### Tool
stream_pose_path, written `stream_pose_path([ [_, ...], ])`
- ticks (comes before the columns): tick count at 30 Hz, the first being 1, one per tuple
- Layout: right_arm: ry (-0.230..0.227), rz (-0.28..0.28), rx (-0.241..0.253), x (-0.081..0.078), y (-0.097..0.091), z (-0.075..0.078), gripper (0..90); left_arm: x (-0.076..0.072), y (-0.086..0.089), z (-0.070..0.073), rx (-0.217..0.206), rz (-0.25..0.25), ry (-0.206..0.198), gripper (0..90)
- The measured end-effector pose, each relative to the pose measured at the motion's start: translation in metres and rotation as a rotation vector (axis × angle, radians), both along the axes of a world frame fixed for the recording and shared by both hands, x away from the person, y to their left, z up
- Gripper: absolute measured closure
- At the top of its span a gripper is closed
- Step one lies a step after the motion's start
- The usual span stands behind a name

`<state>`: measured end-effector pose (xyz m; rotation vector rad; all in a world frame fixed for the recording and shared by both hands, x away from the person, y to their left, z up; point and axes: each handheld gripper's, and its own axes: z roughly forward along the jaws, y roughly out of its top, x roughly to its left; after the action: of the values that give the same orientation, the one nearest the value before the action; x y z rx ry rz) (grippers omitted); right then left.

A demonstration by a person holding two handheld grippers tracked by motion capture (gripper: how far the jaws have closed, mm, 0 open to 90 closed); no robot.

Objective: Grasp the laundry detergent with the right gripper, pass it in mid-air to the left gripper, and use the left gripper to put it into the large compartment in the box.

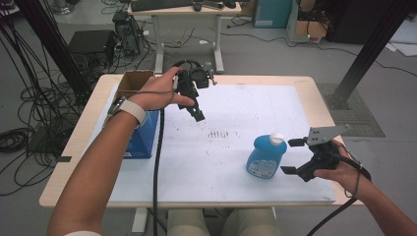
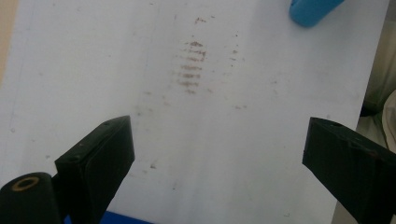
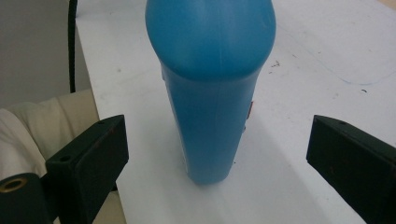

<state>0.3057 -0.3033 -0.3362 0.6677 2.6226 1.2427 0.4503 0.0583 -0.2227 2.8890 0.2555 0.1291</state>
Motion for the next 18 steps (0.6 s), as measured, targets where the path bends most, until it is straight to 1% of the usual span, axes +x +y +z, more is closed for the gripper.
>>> stream_pose_path([
  [2, 0.000, 0.001, 0.001, 0.0002, 0.0001, -0.0001, 5.6, 0.0003, 0.0002, 0.0000, 0.002, -0.001, 0.000, 9.3],
  [3, -0.014, 0.014, 0.003, 0.0016, 0.0001, -0.0008, 5.6, 0.0004, 0.0003, 0.0001, 0.002, 0.000, -0.001, 9.3],
  [4, -0.012, 0.013, 0.004, 0.0017, -0.0001, -0.0010, 5.6, 0.0004, 0.0004, 0.0000, 0.000, 0.000, -0.001, 9.4],
  [5, 0.001, -0.001, 0.000, 0.0007, -0.0004, -0.0009, 5.6, 0.0004, 0.0004, 0.0000, 0.000, 0.000, 0.000, 9.3],
  [12, 0.003, -0.011, 0.007, 0.0016, -0.0018, -0.0028, 5.6, 0.0009, -0.0003, -0.0005, 0.002, -0.001, 0.001, 9.4],
  [18, -0.002, -0.009, 0.007, 0.0025, -0.0025, -0.0029, 5.7, 0.0012, -0.0005, -0.0010, 0.000, 0.001, 0.003, 9.4],
])
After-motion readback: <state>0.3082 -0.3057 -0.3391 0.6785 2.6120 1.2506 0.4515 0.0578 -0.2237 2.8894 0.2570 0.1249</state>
